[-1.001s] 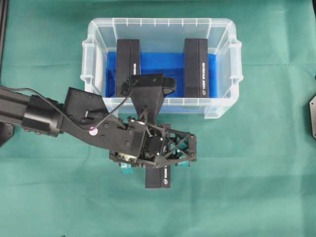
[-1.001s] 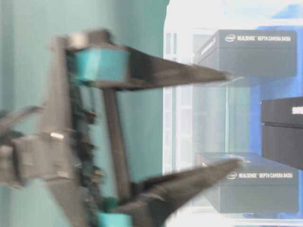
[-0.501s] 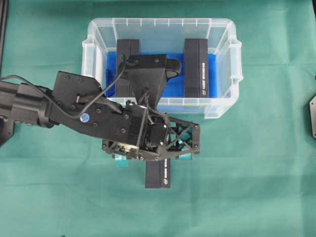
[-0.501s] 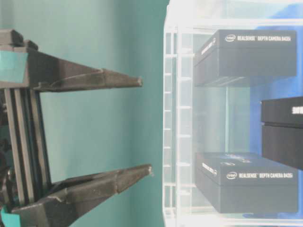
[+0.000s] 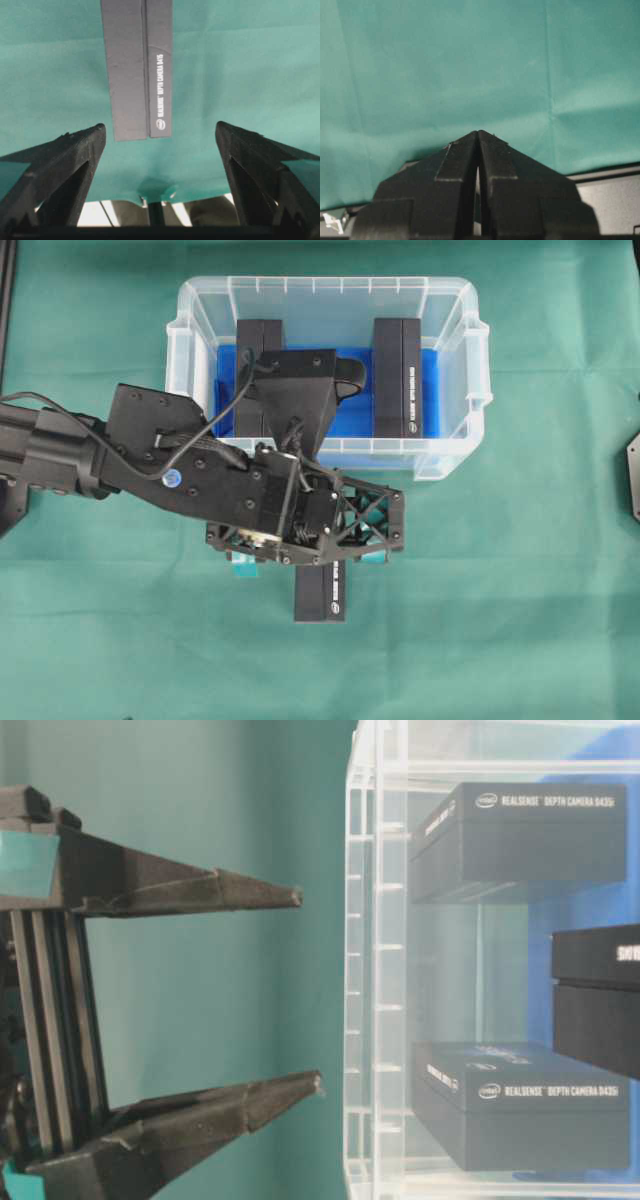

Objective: Take the box out of the case with the left arm.
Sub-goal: 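Withdraw the left gripper to the left side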

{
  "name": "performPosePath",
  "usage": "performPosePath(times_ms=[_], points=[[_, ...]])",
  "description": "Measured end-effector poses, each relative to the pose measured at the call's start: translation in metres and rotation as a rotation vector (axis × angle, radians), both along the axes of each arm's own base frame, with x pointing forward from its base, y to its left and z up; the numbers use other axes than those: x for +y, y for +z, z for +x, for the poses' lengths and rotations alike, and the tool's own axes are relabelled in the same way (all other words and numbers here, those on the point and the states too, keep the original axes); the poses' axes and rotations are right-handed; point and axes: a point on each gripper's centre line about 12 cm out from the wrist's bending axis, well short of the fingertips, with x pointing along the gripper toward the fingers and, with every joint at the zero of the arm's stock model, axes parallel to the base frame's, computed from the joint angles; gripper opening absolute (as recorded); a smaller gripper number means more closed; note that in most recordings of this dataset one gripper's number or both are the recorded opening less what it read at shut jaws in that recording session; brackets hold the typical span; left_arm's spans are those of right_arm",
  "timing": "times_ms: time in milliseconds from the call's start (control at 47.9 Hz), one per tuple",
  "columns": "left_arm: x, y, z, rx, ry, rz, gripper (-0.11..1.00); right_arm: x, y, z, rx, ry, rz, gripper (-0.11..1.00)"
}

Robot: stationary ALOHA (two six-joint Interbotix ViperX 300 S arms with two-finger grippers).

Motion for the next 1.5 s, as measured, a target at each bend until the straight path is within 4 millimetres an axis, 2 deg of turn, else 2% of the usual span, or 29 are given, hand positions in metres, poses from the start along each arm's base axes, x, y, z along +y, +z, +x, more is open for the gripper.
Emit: performPosePath(times_ms=[146,271,542,855,1085,1314,1502], points=[[-0.003,-0.004,-0.011,0.024,-0.008,0.004,0.91,0.0,0.0,0.0,-0.003,-0.001,0.0,0.0],[-0.007,0.002,-0.03,0.028,-0.023,0.005,0.91,0.0,0.001,0.0,-0.003,-0.003,0.0,0.0],[-0.012,0.011,-0.088,0.049,-0.045,0.0,0.91,0.0,0.0,-0.001,0.01,0.001,-0.001,0.0],[-0.006,0.017,-0.162,0.039,-0.02,-0.023,0.91,0.0,-0.001,-0.002,0.016,0.005,-0.002,0.0],[-0.004,0.011,-0.207,0.012,-0.067,-0.031,0.91,0.001,-0.001,-0.002,0.016,0.006,0.003,0.0],[0.004,0.012,-0.233,-0.026,-0.077,-0.046,0.91,0.001,-0.001,-0.002,0.016,0.005,0.006,0.0],[0.005,0.012,-0.236,-0.033,-0.078,-0.048,0.91,0.001,-0.001,-0.001,0.018,0.007,0.006,0.0]])
